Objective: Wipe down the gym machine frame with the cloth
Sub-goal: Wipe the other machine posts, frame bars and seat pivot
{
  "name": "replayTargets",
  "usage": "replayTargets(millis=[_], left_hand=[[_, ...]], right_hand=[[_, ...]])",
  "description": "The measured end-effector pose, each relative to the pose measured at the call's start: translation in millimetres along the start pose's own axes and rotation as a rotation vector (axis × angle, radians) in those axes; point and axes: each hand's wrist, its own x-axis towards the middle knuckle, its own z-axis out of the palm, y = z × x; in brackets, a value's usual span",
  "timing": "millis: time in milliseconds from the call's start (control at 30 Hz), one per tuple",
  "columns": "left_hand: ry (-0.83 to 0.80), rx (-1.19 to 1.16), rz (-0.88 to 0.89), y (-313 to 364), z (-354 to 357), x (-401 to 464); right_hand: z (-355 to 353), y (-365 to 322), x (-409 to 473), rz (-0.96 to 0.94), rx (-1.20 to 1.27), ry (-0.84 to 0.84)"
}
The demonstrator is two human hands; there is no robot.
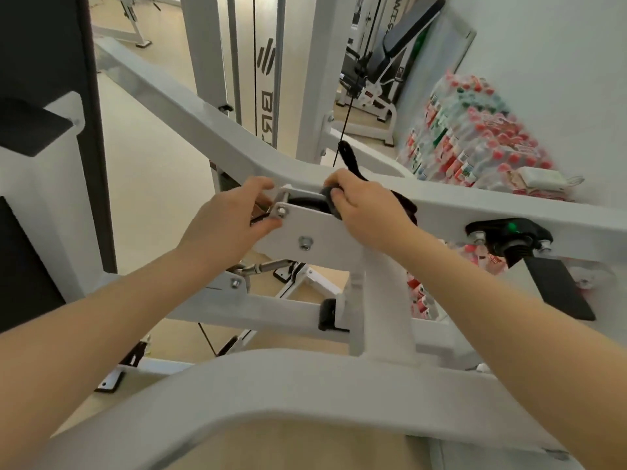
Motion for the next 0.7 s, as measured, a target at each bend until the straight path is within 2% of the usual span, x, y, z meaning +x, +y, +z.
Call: replayTargets(millis=[100, 167, 267, 333, 400, 467, 533, 600, 700], left_hand=[[0.028, -0.119, -0.041, -2.4, 2.8, 0.3], [0.046, -0.224, -0.097, -5.4, 3.7, 0.7], [-0.01, -0.358, -0.138, -13.6, 2.0, 5.3], [-0.055, -0.421, -0.146, -18.4, -1.3, 5.8], [-0.052, -0.417, -0.129, -22.5, -4.0, 3.5], [-0.017, -0.379, -0.114, -25.1, -6.7, -0.3], [0.007, -0.367, -0.124, -26.4, -9.3, -4.9], [0.014, -0.355, -0.14, -28.4, -10.9, -10.0], [0.009, -0.319, -0.127, -30.7, -9.8, -16.8]], right_hand=[[12.1, -23.1, 14.8, -0.112, -0.061, -0.045], [16.8, -27.6, 16.5, -0.157, -0.063, 0.002], [10.7, -13.7, 1.4, -0.241, 0.105, 0.275], [6.1, -8.8, -15.7, -0.427, 0.135, 0.429], [7.2, -9.7, -23.1, -0.673, 0.012, 0.451], [13.0, -8.8, -19.5, -0.944, -0.278, 0.371], [18.8, -1.9, -11.9, -1.102, -0.579, 0.164], [23.3, 8.5, -5.6, -1.14, -0.758, 0.043], [18.7, 11.6, -6.0, -1.117, -0.738, -0.05]])
